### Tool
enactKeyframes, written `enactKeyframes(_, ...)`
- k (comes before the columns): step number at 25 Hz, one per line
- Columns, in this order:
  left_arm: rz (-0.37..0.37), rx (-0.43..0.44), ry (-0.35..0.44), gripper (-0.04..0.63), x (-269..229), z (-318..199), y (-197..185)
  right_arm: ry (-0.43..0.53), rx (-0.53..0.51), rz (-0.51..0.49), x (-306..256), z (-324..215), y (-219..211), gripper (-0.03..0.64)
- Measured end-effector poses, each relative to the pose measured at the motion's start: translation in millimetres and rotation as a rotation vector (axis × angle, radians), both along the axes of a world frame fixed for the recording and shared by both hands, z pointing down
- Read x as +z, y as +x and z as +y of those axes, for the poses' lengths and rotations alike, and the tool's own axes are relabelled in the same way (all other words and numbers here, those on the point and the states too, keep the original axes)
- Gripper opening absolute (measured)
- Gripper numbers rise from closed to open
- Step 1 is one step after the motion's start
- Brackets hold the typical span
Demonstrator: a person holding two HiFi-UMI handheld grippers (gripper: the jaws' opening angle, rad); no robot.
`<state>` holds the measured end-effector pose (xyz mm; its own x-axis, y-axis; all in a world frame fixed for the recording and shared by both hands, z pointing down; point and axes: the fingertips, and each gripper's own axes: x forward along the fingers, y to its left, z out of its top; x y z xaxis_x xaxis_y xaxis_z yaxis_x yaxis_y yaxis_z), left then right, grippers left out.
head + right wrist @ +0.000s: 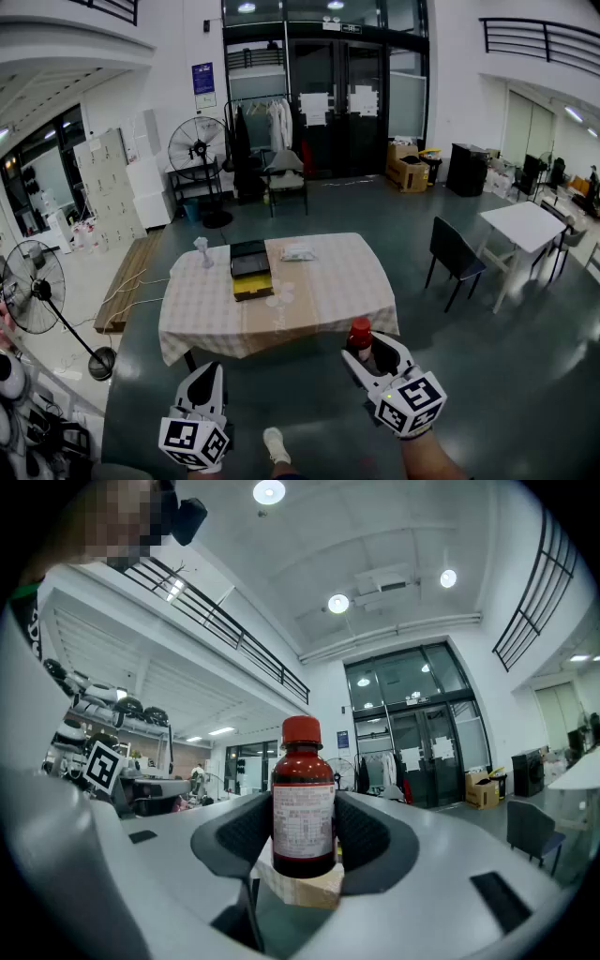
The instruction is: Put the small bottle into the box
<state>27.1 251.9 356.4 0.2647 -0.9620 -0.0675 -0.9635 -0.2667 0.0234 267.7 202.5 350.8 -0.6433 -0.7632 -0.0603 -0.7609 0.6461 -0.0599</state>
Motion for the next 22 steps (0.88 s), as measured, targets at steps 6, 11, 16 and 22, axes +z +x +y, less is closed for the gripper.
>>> enactKeyframes(6,-0.009,0.001,-0.002,0.025,-1.9,29.9,14.9,-0.013,-0.001,-0.020,-3.7,26.8,6.0,0.218)
enactKeyframes(11,-0.013,0.000,0.008,0.025,-2.4,36.8,16.2,-0.019,-0.002,-0.013,1.9,33.4,2.7,0.218)
enactKeyframes(16,-0.016,-0.012,0.015,0.025,-0.4,37.1,14.8,-0.017,-0.008,0.003,5.0,34.1,-0.1,0.219)
enactKeyframes(22,-0.003,-0.004,0.017,0.025,-3.4,39.2,10.3,-0.012,-0.027,0.020,3.1,37.4,-8.7,0.221)
